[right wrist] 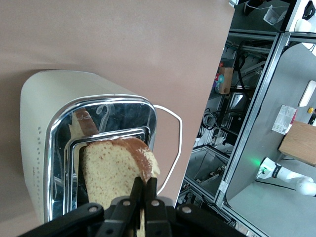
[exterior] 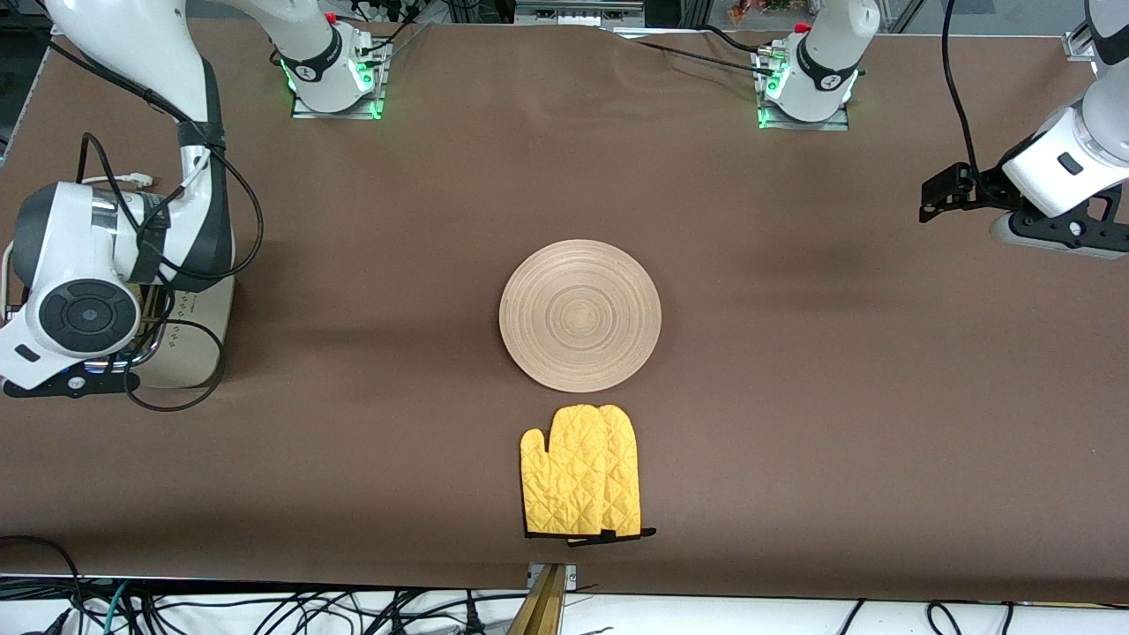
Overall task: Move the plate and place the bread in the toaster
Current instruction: 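Lower the bread into the toaster slot with the right gripper, then open the right gripper to release the bread in the slot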
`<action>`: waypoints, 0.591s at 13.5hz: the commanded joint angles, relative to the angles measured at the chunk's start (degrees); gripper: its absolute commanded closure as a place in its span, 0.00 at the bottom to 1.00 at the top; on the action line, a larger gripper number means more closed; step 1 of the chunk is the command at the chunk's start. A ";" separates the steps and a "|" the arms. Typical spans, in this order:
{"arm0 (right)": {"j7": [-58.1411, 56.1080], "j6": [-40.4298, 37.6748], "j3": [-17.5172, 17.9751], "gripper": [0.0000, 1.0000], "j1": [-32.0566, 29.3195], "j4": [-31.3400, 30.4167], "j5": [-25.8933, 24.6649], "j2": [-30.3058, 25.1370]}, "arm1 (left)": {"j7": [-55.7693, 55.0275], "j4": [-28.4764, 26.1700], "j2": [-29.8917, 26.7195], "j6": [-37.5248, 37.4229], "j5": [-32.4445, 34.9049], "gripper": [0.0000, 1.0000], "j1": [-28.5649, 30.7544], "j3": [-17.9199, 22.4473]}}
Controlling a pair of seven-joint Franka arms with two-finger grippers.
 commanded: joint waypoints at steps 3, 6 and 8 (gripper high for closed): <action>0.85 6.69 -0.44 1.00 0.44 -6.99 0.22 -4.35 | -0.72 1.78 0.71 -1.43 1.32 0.00 -0.39 -0.16; 5.58 9.00 2.35 1.00 -1.58 -11.91 -0.13 -7.59 | -0.63 1.78 0.71 -1.43 1.32 0.00 -0.39 -0.08; 9.01 8.12 4.56 1.00 -2.91 -13.68 -0.31 -9.54 | -0.72 1.78 0.71 -1.43 1.32 0.00 -0.39 -0.16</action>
